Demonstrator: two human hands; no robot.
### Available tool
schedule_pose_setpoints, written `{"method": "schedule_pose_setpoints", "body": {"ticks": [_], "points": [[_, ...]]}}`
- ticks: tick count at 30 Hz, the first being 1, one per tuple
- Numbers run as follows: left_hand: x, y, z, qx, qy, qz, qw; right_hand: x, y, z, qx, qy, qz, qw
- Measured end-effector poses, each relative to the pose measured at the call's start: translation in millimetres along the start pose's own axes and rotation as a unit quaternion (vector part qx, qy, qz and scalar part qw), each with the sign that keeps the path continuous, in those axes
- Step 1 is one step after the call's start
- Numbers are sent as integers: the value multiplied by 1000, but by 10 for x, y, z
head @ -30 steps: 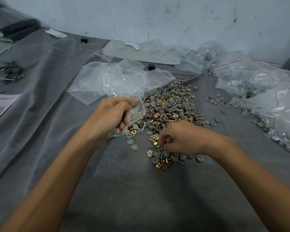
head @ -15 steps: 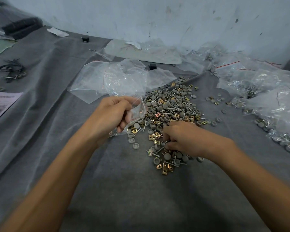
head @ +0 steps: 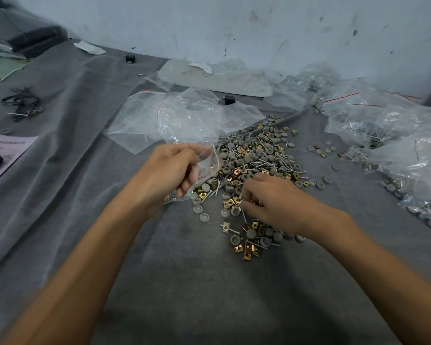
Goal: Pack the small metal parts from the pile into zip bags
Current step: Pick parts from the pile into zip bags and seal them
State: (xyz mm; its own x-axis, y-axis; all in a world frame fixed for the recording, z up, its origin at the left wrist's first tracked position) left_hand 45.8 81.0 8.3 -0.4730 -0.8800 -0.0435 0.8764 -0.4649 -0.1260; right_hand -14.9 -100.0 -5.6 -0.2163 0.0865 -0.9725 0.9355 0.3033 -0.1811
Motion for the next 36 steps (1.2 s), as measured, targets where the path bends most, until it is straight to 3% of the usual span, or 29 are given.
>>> {"method": "schedule_pose_setpoints", "body": {"ticks": [5, 12, 16, 19, 21, 31, 36], "points": [[4, 10, -15, 2, 1, -1, 1000, 148, 1, -78, 40, -33, -65, 997], [26, 8, -17, 7, 13, -11, 1000, 138, -25, 2, 79, -32, -56, 995], [34, 12, -7, 13, 9, -12, 1000, -202, -122, 109, 100, 106, 40, 989], [49, 21, -2, 17, 15, -20, 1000, -523, -154, 48, 73, 266, 134, 952], [75, 23, -11, 18, 37, -32, 999, -668, -137, -37, 42, 305, 164, 937], [136, 8, -49, 33, 105, -98, 989, -728, 57, -349, 20, 63, 91, 994], [127, 3, -41, 39, 102, -95, 990, -751, 78, -385, 4, 73, 102, 992]]}}
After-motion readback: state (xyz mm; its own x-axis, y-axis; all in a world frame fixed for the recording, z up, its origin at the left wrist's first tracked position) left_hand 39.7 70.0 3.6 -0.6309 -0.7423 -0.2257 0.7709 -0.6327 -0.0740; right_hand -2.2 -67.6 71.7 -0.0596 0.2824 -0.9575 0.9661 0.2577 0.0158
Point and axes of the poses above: each hand's wrist, its own y-axis towards the middle knuckle, its own x-axis out of the palm, z = x × y, the point moved 6 cm from there along y, towards the middle knuckle, and after that the axes turned 6 degrees about -z, right-handed, at the moved point
